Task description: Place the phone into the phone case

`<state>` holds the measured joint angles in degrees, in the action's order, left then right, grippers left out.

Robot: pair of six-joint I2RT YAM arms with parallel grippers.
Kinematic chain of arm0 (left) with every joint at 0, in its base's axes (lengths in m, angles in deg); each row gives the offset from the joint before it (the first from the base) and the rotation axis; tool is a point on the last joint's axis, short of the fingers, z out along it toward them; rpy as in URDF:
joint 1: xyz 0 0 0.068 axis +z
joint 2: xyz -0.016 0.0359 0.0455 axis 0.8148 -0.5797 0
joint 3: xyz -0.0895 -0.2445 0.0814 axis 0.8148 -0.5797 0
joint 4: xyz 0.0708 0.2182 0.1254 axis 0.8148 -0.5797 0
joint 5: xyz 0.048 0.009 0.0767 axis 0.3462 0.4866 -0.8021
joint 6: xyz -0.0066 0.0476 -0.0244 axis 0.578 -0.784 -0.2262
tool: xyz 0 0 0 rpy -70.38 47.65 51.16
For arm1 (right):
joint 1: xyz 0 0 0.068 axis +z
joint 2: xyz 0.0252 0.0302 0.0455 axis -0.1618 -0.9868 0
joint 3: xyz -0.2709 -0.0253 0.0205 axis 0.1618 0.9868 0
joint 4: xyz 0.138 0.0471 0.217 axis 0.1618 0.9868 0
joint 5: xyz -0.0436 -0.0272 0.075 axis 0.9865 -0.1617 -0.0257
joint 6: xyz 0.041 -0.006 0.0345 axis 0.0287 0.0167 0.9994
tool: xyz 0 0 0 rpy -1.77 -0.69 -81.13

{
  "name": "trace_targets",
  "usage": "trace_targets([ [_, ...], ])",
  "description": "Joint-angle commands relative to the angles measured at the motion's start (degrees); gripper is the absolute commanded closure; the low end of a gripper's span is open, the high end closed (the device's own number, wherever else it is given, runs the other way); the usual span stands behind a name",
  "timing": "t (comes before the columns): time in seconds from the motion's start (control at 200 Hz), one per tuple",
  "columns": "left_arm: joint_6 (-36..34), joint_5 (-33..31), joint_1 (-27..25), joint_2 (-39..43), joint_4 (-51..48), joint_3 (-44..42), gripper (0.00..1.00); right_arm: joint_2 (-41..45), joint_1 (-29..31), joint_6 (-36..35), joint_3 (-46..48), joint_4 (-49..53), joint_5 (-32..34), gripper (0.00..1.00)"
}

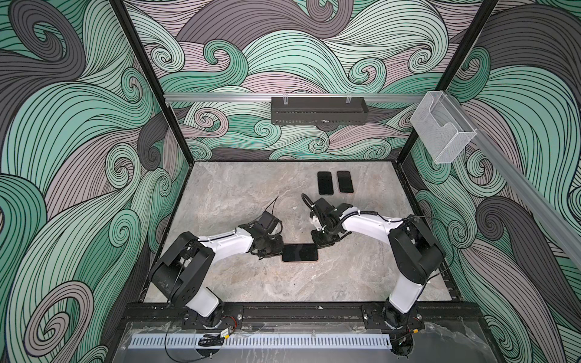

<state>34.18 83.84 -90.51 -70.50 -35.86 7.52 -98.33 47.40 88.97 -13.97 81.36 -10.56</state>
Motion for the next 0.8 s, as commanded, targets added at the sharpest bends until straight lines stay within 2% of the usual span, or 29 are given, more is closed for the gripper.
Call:
trace_targets([
  [0.0, -0.9, 0.1, -0.2, -1.0, -0.4, 2.1, 0.77, -1.7, -0.4, 0.3, 0.8, -1.3, -0.2, 0.8],
  [0.35, -0.9, 0.5, -0.2, -1.4, 0.1, 2.0, 0.78, -3.4, -0.5, 0.7, 2.7, -2.5, -1.2, 0.86],
  [0.796, -0.9, 1.0, -0.2, -2.3, 0.9, 1.9, 0.79, -5.7, 0.1, 0.7, 5.6, -2.3, -2.8, 0.87],
])
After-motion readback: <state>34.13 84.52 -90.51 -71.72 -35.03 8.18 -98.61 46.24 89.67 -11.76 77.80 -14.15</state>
